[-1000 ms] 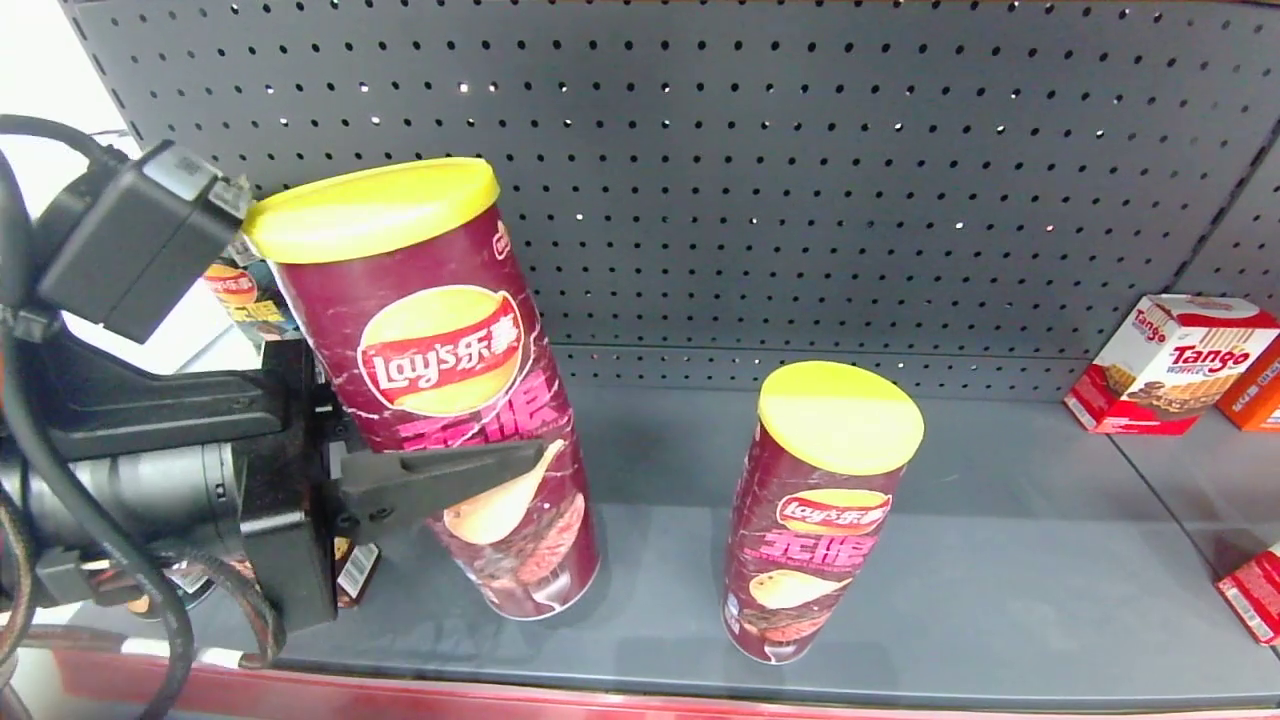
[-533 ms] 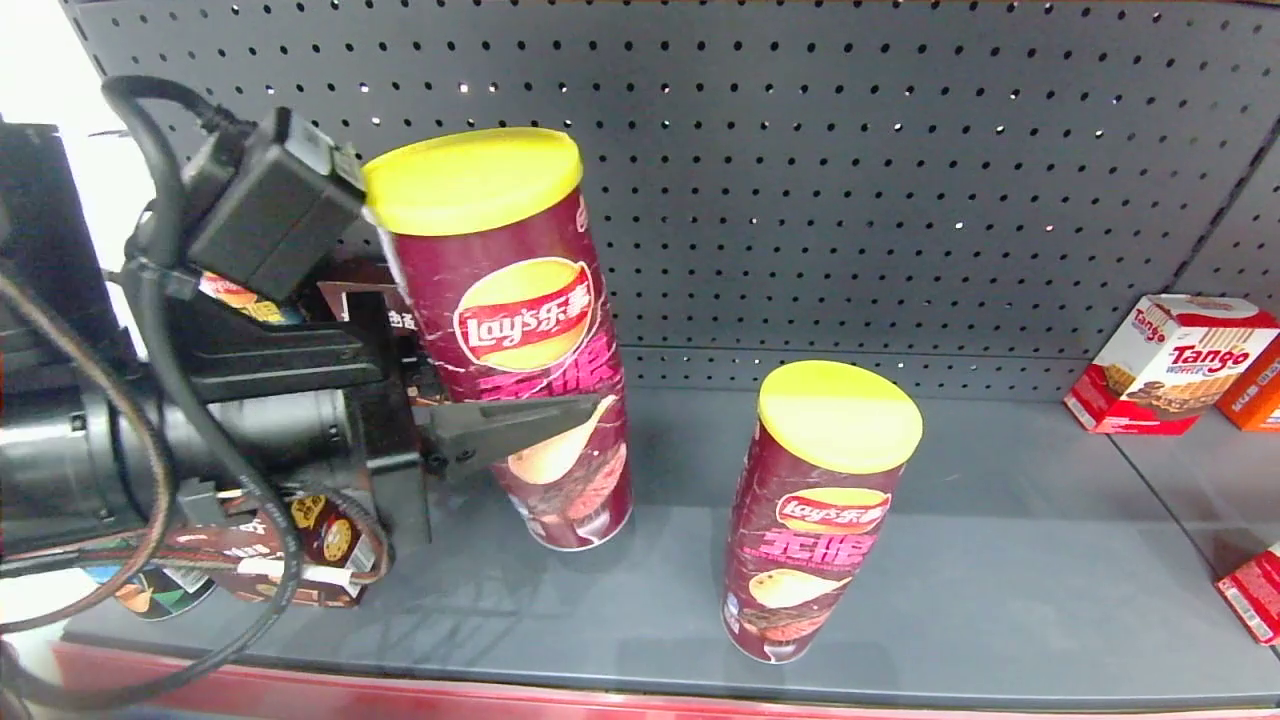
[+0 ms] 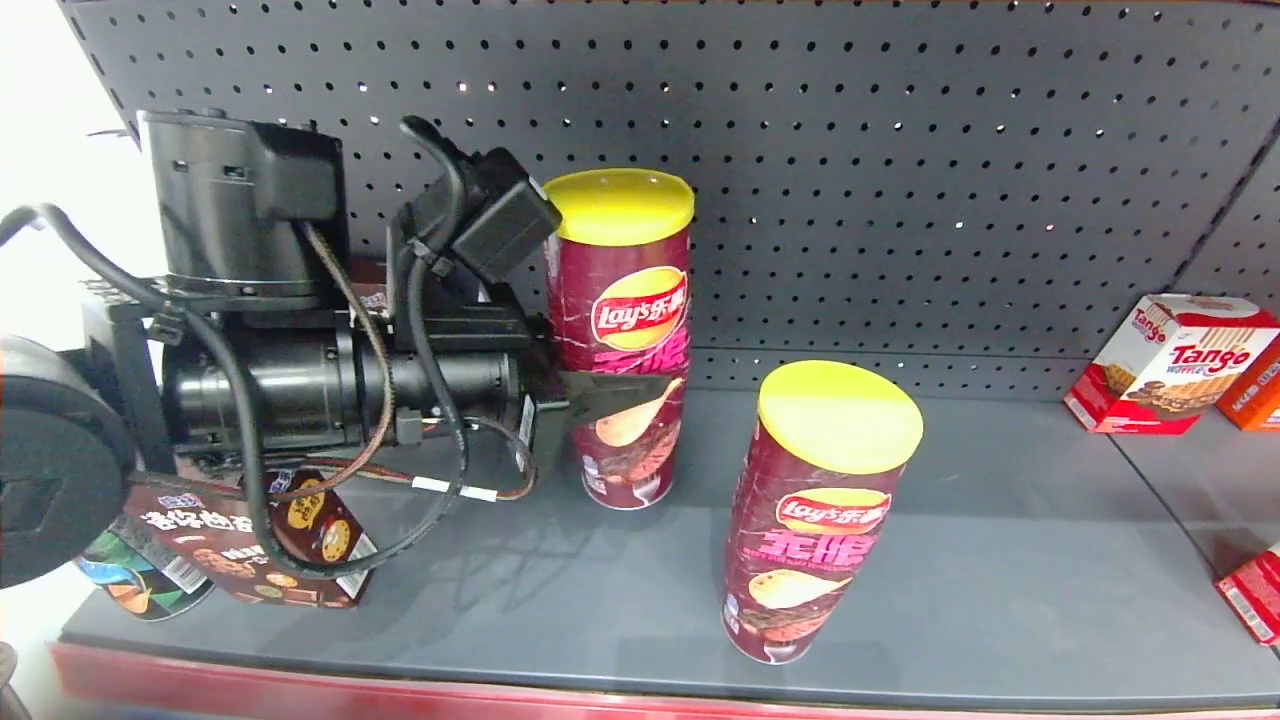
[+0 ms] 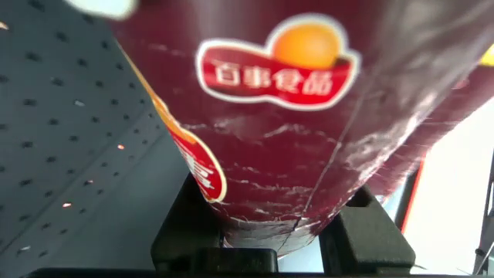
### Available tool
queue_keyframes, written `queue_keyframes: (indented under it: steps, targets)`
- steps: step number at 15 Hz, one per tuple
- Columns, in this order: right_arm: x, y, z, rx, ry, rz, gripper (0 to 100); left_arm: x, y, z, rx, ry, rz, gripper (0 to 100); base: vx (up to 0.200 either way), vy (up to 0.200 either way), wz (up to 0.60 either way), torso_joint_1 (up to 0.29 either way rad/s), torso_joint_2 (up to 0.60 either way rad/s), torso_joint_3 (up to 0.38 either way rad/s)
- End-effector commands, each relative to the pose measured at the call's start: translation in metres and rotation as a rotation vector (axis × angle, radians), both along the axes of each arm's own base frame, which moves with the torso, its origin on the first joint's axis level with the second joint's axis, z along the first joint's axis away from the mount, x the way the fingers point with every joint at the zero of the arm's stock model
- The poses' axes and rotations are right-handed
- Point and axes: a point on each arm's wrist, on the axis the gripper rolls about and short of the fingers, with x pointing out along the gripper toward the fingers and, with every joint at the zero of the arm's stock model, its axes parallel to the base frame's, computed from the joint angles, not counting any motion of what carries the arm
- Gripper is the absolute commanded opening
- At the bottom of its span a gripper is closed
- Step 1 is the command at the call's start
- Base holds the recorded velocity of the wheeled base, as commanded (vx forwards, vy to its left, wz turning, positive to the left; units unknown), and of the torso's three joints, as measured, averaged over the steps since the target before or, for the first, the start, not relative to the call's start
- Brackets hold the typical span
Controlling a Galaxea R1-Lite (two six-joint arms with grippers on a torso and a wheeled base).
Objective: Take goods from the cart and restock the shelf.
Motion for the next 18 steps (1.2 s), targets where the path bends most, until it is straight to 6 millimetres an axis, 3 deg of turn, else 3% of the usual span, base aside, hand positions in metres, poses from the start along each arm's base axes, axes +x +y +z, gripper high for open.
queue_keyframes:
  steps: [1, 18]
  targets:
    - [0.0, 0.0, 0.0, 0.0, 0.002, 0.0, 100, 0.029, -0.018, -0.012, 0.013, 0.029, -0.01, 0, 0.0, 0.0, 0.0, 0.0, 0.0, 0.0]
    - [0.0, 0.0, 0.0, 0.0, 0.002, 0.0, 100, 0.104, -0.06, -0.024, -0.012, 0.056, -0.098, 0, 0.0, 0.0, 0.0, 0.0, 0.0, 0.0]
